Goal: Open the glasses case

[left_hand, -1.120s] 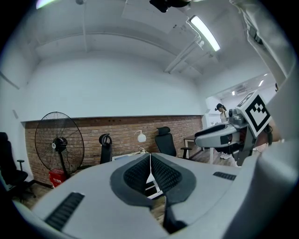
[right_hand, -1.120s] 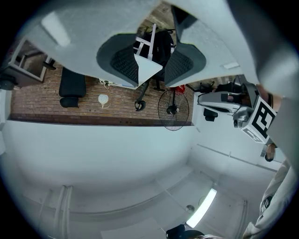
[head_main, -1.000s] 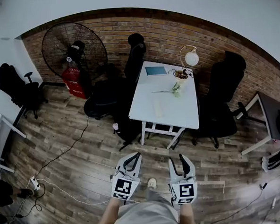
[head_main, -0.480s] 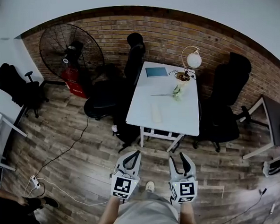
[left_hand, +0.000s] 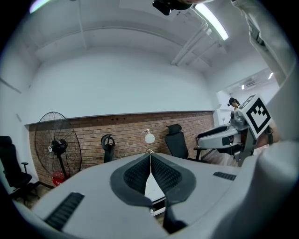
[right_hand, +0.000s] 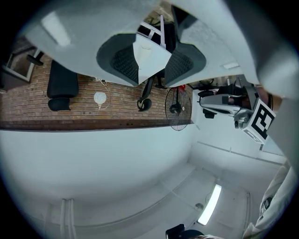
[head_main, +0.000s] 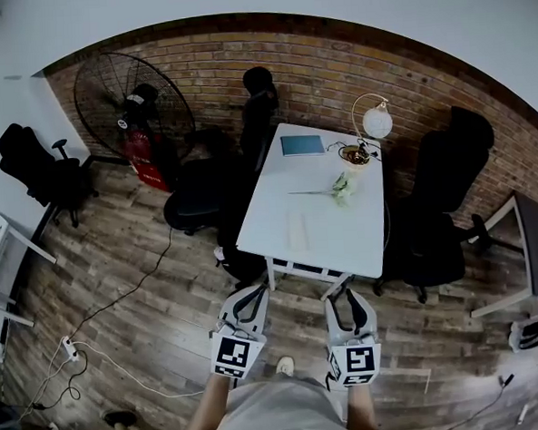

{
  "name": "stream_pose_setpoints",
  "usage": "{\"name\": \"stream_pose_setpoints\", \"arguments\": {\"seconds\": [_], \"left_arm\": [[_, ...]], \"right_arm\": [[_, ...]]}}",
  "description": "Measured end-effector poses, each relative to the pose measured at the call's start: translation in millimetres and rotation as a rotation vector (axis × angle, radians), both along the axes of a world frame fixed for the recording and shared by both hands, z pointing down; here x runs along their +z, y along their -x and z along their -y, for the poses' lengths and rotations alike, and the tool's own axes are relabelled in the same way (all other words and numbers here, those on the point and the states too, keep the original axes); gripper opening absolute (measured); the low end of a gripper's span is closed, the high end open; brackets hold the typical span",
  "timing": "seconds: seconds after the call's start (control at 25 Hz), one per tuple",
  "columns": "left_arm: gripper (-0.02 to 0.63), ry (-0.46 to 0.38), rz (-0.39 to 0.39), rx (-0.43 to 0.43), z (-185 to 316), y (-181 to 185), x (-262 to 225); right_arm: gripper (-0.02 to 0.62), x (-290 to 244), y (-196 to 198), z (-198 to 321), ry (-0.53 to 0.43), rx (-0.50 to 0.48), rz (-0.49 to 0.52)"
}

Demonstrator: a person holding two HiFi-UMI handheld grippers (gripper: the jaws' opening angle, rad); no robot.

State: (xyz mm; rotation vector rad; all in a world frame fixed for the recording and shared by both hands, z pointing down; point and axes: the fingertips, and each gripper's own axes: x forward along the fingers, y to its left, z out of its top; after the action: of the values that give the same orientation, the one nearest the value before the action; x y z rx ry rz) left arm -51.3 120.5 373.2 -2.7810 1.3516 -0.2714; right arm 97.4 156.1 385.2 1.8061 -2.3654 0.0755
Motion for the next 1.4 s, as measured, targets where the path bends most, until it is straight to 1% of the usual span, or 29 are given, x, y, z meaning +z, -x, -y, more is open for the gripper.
{"name": "stream_pose_setpoints", "arguments": {"seconds": [0.32, 0.64, 0.88, 1.04, 1.4], "left_arm": [[0.008, 0.004, 0.017, -0.034, 28.6, -22.3, -1.0], [0.008, -0.018, 0.025, -0.049, 42.9, -30.1, -8.0], [0.008, -0.018, 0.034, -0.044, 48.0, -35.8, -4.6], [0.008, -0.023, 0.033, -0.036, 53.3, -38.3, -5.5], [0.008, -0.031, 0.019, -0.002, 77.3, -34.7, -2.2]], "right_arm": [[0.178, 5.6, -25.3, 32.8, 0.006, -0.027, 0.031], [0.178, -0.9, -32.3, 52.6, -0.013, -0.044, 0.034], [0.178, 1.7, -35.0, 58.3, -0.021, -0.052, 0.038], [0.178, 3.0, -36.9, 63.2, -0.017, -0.036, 0.044], [0.178, 6.6, -27.8, 84.3, -0.019, -0.022, 0.029]]}}
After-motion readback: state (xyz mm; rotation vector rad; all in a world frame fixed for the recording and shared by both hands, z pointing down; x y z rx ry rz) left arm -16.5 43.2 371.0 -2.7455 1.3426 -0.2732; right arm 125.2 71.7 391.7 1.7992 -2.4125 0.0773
